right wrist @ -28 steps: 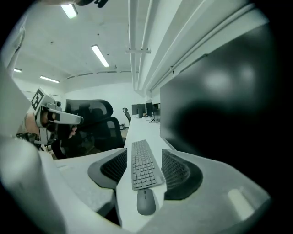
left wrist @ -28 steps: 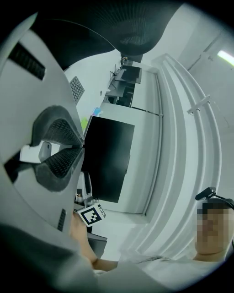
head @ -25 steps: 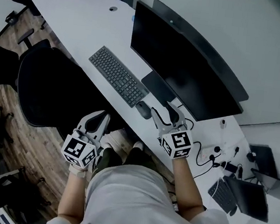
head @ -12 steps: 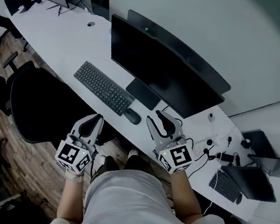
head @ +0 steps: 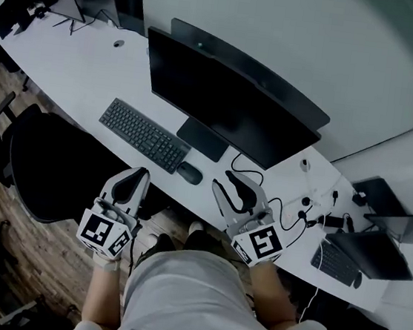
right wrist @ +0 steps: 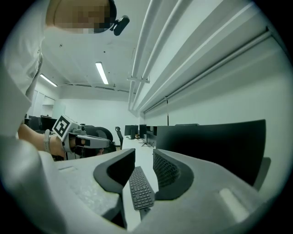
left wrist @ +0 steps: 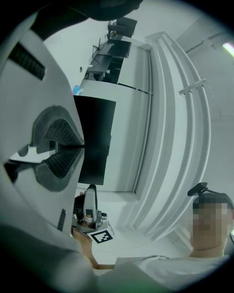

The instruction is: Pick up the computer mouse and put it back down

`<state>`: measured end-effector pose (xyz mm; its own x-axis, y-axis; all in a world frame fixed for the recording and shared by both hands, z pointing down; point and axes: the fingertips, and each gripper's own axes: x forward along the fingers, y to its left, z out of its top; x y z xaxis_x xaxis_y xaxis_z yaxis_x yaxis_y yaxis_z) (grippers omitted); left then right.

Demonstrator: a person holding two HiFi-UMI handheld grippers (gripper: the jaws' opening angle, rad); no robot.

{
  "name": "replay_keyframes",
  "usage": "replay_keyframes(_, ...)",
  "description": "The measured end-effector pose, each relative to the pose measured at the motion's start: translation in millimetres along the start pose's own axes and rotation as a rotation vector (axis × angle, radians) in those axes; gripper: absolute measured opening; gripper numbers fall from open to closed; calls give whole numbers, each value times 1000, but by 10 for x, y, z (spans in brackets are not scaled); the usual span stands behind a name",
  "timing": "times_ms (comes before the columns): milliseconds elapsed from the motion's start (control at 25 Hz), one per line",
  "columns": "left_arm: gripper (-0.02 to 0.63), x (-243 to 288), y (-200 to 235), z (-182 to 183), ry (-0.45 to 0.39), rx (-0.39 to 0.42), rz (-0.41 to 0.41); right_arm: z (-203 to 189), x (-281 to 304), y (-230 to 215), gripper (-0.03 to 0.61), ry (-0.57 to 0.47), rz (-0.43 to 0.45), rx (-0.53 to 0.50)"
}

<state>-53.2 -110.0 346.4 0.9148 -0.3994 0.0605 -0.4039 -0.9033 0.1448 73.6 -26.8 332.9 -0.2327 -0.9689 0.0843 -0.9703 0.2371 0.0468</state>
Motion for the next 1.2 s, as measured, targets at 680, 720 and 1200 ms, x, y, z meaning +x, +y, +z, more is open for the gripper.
replay_keyframes(680, 3, -103, -44, 35, -6, 13, -32, -26, -45, 94, 125, -10, -31, 10)
replay_keyframes(720, 3, -110, -48, 29, -5, 13, -32, -27, -43, 98, 125, -11, -31, 11)
replay_keyframes(1200, 3, -241, -30, -45, -2, -2, -9, -65, -19, 182, 124, -4, -17, 16)
